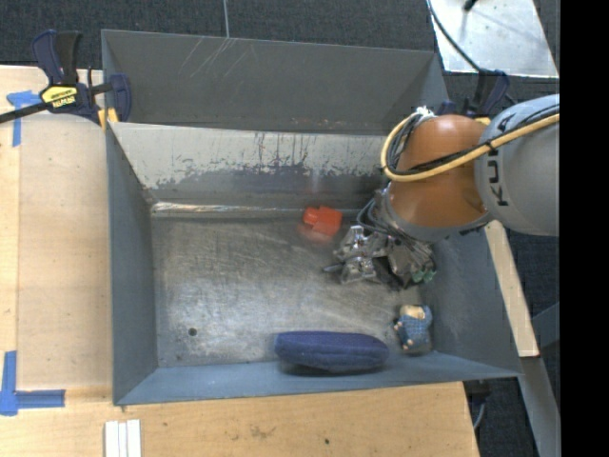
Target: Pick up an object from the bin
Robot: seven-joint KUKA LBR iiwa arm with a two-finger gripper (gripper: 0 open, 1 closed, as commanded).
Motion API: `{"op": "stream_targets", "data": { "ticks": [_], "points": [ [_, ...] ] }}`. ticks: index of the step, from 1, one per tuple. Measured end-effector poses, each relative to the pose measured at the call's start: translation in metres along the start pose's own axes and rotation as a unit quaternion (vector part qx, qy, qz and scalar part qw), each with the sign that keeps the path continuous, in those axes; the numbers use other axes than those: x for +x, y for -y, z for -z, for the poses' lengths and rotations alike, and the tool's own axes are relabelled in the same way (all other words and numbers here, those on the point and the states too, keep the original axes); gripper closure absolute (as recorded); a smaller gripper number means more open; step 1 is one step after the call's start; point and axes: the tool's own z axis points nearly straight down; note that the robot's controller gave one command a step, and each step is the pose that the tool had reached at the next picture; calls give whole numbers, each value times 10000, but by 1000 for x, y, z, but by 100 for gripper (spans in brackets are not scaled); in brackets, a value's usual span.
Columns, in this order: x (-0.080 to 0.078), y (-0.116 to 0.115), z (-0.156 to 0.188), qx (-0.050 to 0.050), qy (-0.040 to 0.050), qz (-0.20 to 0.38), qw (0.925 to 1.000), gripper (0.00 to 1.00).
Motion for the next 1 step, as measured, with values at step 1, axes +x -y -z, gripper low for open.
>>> {"op": "stream_targets", "data": {
  "ticks": [1],
  "points": [
    [-3, -22, 137, -17, -81, 1763, 9843, 100]
  ]
}}
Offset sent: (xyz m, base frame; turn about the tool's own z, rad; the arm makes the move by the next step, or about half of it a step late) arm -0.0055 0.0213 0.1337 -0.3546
